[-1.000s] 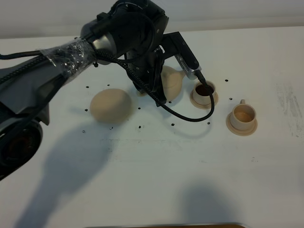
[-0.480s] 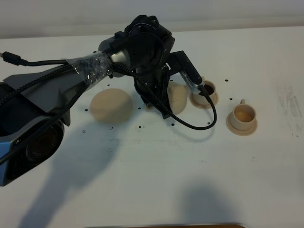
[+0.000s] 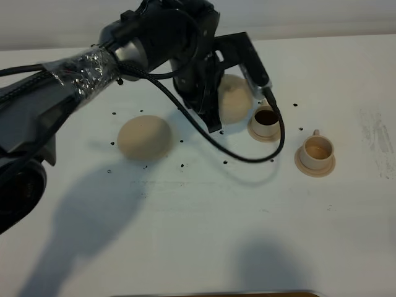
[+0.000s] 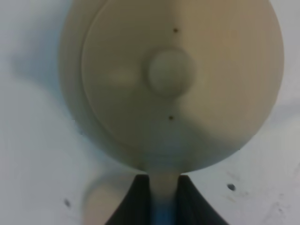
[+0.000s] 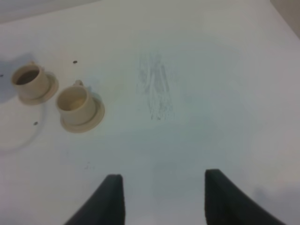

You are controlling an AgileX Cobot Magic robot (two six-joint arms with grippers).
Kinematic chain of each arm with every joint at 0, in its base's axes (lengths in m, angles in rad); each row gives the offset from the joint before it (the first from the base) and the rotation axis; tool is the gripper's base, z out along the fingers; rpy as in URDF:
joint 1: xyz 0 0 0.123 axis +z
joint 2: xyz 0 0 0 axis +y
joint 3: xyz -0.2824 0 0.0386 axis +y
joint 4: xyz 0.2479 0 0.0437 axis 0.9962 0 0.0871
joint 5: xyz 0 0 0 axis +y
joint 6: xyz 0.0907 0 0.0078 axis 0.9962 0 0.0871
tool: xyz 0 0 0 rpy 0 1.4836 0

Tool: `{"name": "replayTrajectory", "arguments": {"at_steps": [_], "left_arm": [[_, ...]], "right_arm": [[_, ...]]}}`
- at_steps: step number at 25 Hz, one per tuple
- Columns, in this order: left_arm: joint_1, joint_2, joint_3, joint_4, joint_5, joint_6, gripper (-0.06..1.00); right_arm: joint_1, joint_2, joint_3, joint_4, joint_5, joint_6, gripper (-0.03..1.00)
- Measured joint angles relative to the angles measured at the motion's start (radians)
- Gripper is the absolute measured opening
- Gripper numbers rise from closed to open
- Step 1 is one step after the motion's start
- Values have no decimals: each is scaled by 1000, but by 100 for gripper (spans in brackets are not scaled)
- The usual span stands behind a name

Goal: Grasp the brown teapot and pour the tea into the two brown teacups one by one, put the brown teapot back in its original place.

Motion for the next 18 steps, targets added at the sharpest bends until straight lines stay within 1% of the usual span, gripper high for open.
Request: {"name": "replayTrajectory", "arguments": {"at_steps": [3, 4, 8, 11, 14, 18], "left_arm": [[-23, 0, 0, 0, -48, 116, 8], [-32, 0, 0, 0, -74, 141, 8], [-57, 1, 0, 1, -210, 240, 8], [-69, 8, 0, 1, -289, 349, 8], [-73, 37, -5, 1, -329, 467, 8], [-76, 86, -8, 0, -368, 589, 8]], "right_arm": [[0, 0, 0, 0, 0, 0, 41], [0, 0, 0, 0, 0, 0, 41], [0, 0, 0, 0, 0, 0, 41], [0, 0, 0, 0, 0, 0, 41], [0, 0, 0, 0, 0, 0, 41], [0, 0, 0, 0, 0, 0, 41]]}}
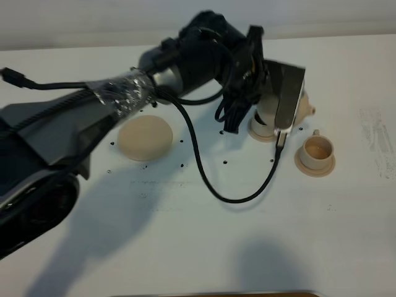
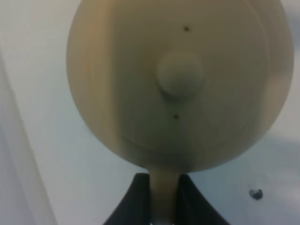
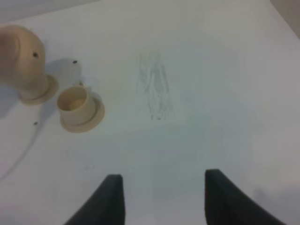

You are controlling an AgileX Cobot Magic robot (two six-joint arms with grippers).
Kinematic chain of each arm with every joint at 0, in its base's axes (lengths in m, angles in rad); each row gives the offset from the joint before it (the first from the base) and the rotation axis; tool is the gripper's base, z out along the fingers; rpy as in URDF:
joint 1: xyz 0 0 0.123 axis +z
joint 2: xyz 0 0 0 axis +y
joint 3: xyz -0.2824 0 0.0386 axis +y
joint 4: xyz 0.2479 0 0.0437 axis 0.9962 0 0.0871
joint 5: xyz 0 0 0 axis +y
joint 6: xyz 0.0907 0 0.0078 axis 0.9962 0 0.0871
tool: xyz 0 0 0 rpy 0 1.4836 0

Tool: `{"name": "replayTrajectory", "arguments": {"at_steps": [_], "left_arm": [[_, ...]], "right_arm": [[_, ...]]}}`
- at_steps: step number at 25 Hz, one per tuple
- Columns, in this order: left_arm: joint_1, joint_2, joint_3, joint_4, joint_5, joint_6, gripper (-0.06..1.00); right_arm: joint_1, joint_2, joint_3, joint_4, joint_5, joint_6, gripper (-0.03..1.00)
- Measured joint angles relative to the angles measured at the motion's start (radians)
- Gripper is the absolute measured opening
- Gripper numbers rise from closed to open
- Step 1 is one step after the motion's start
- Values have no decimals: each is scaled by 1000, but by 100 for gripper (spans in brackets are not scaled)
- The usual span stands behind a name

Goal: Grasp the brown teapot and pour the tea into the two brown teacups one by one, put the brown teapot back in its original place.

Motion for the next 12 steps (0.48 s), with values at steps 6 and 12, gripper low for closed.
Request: {"name": "replayTrajectory", "arguments": {"at_steps": [6, 12], "left_arm": [[-15, 17, 0, 0, -45, 72, 8], [-34, 19, 0, 33, -88, 163, 8]], "right_arm": [[0, 0, 0, 0, 0, 0, 41], [0, 0, 0, 0, 0, 0, 41]]}}
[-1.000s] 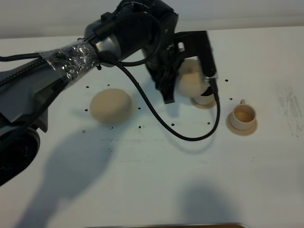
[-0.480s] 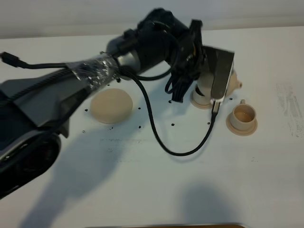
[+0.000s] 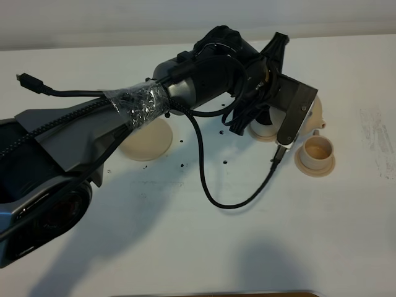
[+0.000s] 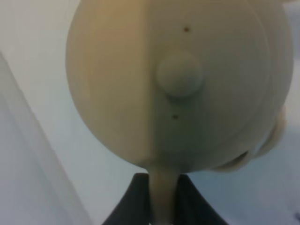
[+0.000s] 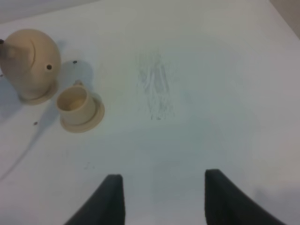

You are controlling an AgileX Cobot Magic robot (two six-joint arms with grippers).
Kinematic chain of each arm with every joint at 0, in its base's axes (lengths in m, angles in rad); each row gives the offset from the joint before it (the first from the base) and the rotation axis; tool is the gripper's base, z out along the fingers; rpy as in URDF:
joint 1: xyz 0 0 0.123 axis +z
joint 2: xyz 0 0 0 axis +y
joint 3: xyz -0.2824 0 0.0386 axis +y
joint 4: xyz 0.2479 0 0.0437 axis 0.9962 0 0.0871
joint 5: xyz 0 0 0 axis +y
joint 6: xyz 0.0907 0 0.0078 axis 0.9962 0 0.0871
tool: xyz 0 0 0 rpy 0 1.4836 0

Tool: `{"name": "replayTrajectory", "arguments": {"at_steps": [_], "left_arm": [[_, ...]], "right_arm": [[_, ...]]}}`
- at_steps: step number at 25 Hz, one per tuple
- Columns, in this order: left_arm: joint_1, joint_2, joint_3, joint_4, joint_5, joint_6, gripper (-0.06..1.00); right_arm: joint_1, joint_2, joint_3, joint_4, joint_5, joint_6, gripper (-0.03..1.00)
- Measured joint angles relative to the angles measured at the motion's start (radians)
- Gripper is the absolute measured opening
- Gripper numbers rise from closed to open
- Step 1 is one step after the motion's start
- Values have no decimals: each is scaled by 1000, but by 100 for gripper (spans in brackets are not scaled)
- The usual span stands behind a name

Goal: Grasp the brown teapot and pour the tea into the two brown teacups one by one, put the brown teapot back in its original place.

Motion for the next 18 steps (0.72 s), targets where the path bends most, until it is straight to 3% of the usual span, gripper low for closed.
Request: {"name": "replayTrajectory", "arguments": {"at_steps": [5, 18], "left_arm": [[-2, 14, 0, 48, -11, 56, 8], [-23, 31, 0, 200, -104, 61, 8]], "right_arm": [[0, 0, 0, 0, 0, 0, 41], [0, 0, 0, 0, 0, 0, 41]]}}
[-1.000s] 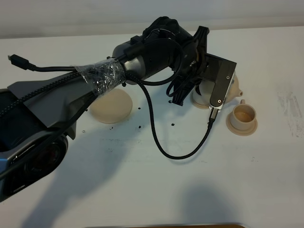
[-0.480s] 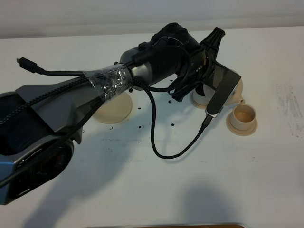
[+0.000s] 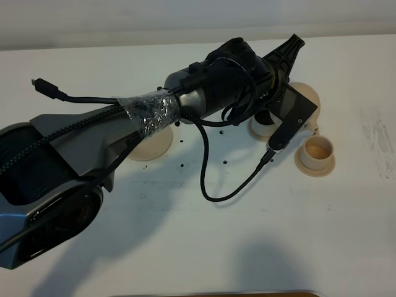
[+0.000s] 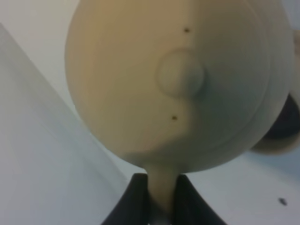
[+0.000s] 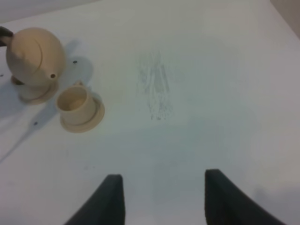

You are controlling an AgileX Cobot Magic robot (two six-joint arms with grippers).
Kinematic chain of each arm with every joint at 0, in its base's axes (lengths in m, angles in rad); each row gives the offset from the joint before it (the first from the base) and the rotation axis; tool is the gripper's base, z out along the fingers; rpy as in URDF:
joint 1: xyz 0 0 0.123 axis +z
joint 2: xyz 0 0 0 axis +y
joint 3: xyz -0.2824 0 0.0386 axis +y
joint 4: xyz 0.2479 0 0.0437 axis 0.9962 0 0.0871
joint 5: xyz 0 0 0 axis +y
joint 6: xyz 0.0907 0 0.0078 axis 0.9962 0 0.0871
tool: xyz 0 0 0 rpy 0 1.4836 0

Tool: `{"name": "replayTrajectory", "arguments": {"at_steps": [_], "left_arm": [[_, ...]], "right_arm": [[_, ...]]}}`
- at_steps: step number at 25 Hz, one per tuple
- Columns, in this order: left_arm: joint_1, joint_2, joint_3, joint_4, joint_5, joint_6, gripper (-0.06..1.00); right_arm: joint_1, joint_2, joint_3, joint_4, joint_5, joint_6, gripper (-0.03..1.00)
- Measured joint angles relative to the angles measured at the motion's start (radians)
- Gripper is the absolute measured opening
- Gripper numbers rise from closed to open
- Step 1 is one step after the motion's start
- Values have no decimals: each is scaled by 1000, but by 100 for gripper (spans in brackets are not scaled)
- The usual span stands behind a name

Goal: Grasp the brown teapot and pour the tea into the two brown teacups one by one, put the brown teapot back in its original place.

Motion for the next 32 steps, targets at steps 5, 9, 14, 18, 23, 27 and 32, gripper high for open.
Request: {"name": "replayTrajectory", "arguments": {"at_steps": [5, 9, 14, 18, 23, 27, 32], "left_arm": [[-10, 0, 0, 25, -15, 35, 8], [-20, 0, 0, 45, -20, 82, 8], [-25, 2, 0, 73, -30, 97, 8], [-25, 2, 0, 105, -37, 100, 8], [-28, 3, 0, 135, -58, 119, 8], [-42, 5, 0, 149, -77, 128, 8], [-53, 19, 0, 174, -89, 147, 8]], "right_arm": [[0, 0, 0, 0, 0, 0, 41], [0, 0, 0, 0, 0, 0, 41], [0, 0, 0, 0, 0, 0, 41], [0, 0, 0, 0, 0, 0, 41], [0, 0, 0, 0, 0, 0, 41], [0, 0, 0, 0, 0, 0, 41], [0, 0, 0, 0, 0, 0, 41]]}}
